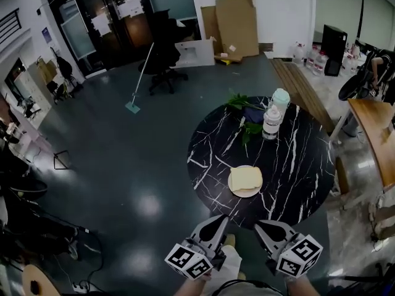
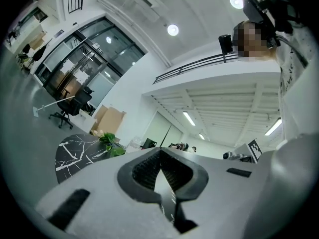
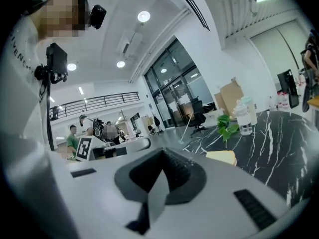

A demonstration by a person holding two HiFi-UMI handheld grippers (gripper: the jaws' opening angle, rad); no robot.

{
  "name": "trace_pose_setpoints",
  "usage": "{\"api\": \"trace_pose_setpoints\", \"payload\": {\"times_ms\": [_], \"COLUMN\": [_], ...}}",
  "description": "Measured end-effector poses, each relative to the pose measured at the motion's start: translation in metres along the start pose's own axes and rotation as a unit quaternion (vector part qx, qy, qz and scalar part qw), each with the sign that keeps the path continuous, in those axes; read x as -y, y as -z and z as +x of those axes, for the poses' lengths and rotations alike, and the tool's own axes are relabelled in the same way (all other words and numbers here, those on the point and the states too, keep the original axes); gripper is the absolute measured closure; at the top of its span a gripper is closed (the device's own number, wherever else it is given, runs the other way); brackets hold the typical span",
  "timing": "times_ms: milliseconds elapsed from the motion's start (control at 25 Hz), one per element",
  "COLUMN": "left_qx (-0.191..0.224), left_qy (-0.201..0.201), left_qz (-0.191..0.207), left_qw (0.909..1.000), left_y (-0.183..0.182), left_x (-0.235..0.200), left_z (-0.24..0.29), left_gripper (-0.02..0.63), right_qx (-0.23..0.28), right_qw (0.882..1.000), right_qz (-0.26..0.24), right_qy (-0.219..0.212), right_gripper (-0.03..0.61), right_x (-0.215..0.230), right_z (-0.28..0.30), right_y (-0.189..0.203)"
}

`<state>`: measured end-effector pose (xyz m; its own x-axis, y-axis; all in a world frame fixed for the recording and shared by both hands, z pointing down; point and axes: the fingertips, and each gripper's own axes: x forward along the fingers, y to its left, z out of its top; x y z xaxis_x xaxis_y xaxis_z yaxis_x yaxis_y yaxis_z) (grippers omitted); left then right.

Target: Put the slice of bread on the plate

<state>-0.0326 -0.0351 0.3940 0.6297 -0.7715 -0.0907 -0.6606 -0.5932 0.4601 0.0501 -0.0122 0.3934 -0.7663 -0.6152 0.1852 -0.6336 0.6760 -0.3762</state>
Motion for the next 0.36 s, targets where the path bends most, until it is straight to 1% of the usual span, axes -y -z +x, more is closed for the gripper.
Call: {"api": "trace_pose_setpoints", "payload": {"times_ms": [160, 360], "left_qx": [0.012, 0.019], "left_qy": [0.008, 0.012], "left_qz": [0.013, 0.017], "left_qw": [0.9998, 0.9996], "left_y": [-0.011, -0.019], "left_x": [0.014, 0.034], "left_z": [-0.003, -0.011], "left_gripper": [0.607, 0.607], "right_qx": [0.012, 0.027], "right_qw": [1.000, 1.000], "right_qz": [-0.018, -0.012], "right_qy": [0.003, 0.006], "right_gripper": [0.568, 0.568], "right_x": [-0.010, -0.020], "right_z": [-0.013, -0.030], "right_y": [-0.007, -0.016]}}
